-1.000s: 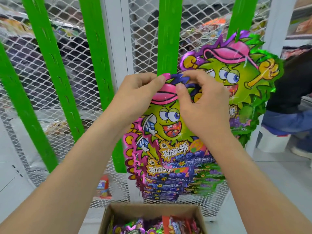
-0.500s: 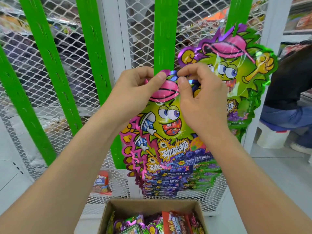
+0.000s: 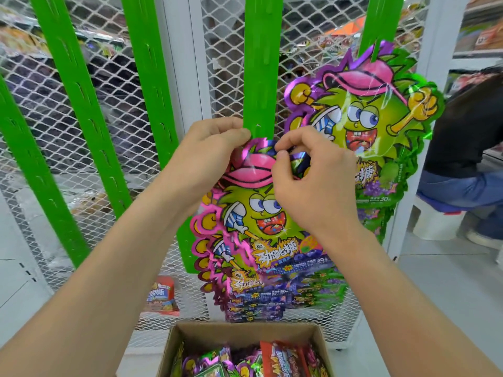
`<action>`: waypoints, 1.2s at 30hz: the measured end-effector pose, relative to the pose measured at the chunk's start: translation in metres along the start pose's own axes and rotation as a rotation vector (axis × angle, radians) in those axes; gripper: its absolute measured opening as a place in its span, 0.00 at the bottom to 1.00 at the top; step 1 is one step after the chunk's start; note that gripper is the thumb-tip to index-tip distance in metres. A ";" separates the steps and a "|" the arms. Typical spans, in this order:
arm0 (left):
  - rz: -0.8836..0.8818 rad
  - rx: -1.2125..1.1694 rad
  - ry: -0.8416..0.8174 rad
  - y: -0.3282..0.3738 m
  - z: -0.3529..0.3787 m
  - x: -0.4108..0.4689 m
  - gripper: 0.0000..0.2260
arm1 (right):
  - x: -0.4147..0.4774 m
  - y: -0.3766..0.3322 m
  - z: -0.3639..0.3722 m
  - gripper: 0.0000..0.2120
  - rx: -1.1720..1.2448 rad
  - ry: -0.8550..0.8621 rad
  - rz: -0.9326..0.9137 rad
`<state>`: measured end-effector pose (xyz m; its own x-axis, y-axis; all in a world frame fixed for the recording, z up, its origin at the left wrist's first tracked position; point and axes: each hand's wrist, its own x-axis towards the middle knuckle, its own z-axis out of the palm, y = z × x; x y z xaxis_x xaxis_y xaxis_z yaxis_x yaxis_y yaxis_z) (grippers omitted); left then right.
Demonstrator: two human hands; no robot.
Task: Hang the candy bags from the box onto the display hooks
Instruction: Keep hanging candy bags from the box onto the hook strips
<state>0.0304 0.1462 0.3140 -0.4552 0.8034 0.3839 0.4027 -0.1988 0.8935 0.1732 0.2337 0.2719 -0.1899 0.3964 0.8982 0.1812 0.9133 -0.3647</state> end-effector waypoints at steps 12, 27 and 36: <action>-0.020 0.105 0.090 0.008 -0.005 0.003 0.26 | 0.002 -0.009 -0.005 0.07 0.060 0.136 -0.005; 0.053 0.027 -0.116 0.018 -0.004 0.002 0.18 | 0.026 -0.013 -0.006 0.07 -0.011 0.131 -0.010; 0.052 -0.001 -0.150 0.009 -0.004 0.002 0.14 | 0.015 -0.014 -0.005 0.06 -0.015 0.078 0.080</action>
<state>0.0294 0.1438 0.3236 -0.3098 0.8668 0.3907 0.4217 -0.2430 0.8735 0.1724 0.2265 0.2916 -0.0985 0.4592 0.8828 0.2072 0.8772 -0.4332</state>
